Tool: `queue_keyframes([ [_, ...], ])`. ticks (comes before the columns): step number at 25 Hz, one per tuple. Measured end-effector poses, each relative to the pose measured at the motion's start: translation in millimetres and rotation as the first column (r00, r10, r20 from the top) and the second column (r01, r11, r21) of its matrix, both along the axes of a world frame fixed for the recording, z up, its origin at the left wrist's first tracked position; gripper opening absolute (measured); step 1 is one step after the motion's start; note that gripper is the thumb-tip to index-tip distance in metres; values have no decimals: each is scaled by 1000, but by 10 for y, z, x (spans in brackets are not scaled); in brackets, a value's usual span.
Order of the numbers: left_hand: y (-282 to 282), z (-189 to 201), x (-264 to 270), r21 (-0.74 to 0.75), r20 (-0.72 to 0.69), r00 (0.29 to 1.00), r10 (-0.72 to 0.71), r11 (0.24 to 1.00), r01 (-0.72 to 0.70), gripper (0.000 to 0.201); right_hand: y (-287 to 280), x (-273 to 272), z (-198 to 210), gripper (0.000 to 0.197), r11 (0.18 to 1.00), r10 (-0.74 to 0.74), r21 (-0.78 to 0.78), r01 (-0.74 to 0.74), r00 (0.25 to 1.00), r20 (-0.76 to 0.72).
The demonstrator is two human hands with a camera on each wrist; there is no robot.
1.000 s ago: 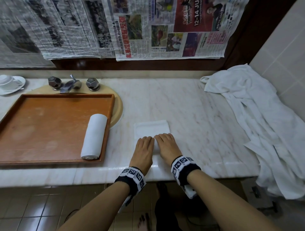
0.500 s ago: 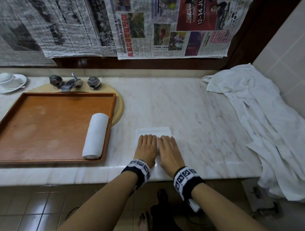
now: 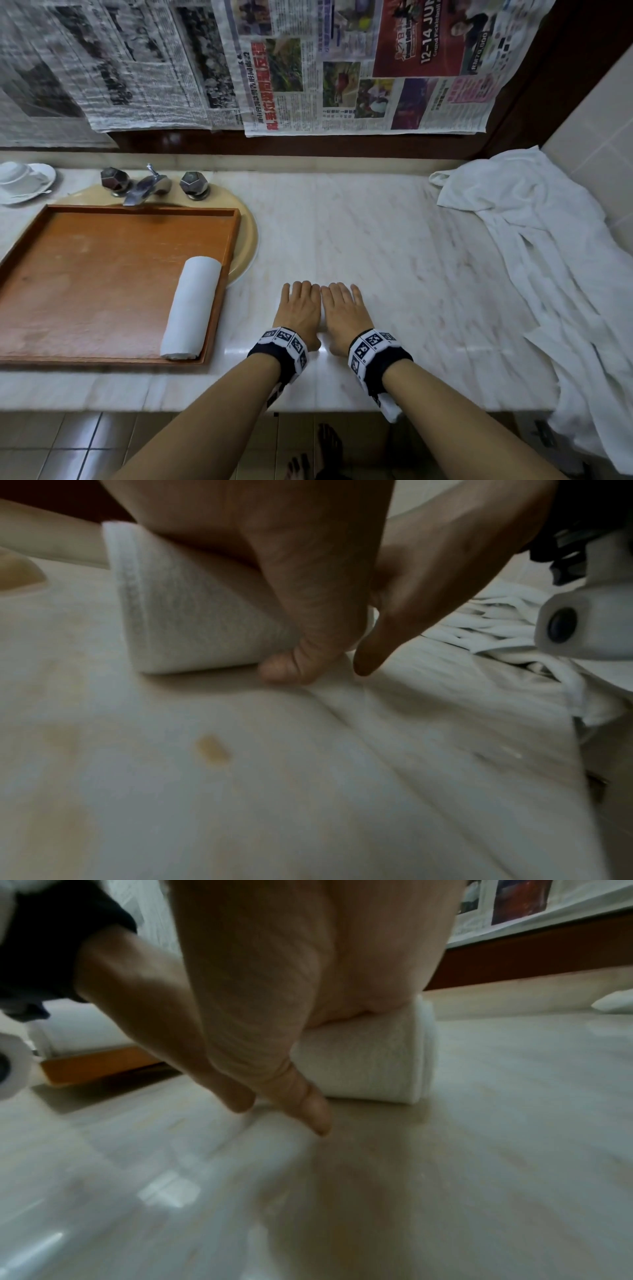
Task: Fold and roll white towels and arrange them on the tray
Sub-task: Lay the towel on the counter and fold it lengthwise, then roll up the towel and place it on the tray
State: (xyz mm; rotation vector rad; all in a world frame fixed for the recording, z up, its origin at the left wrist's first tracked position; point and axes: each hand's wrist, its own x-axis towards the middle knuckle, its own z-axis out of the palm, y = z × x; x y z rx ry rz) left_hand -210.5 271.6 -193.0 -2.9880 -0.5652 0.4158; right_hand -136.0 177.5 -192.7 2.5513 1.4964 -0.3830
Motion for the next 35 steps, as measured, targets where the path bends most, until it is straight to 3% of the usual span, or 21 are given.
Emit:
queue_keyframes([
  [4,182,-11,217,-86,-56,997,50,995,-55,91,214,225,64,103,998,1,-64,-8,996,-95],
  [10,265,-22,319,-158,-68,992,109,980,-119,92,365,467,153,71,992,-7,-121,-18,979,-205],
  [15,249,67,346,-243,-145,984,106,960,-139,84,327,468,204,85,991,-52,-130,22,971,-234],
  [18,263,258,228,-200,-66,997,48,978,-60,67,326,390,417,75,991,-38,-137,7,973,-228],
  [20,380,505,92,-151,-3,1000,18,988,-18,57,386,290,647,67,998,0,-67,-12,985,-174],
  [23,744,989,-206,-168,89,996,20,986,-5,57,671,-2,1043,64,995,45,87,-38,995,-84],
  [27,1343,1422,-841,-207,106,990,92,976,-68,70,1197,-540,1292,81,948,83,313,-65,995,-47],
  [29,1704,1421,-1265,-325,137,952,273,921,-217,76,1415,-872,1203,85,848,-10,522,87,989,-149],
  [31,1974,1281,-1601,-491,141,850,508,782,-385,77,1519,-1124,981,78,742,-132,584,330,926,-354],
  [33,2102,1052,-1836,-616,84,720,689,603,-506,73,1587,-1325,691,68,762,-244,419,494,818,-521],
  [35,2108,818,-1944,-684,32,648,761,490,-541,67,1629,-1472,454,65,782,-309,233,578,685,-659],
])
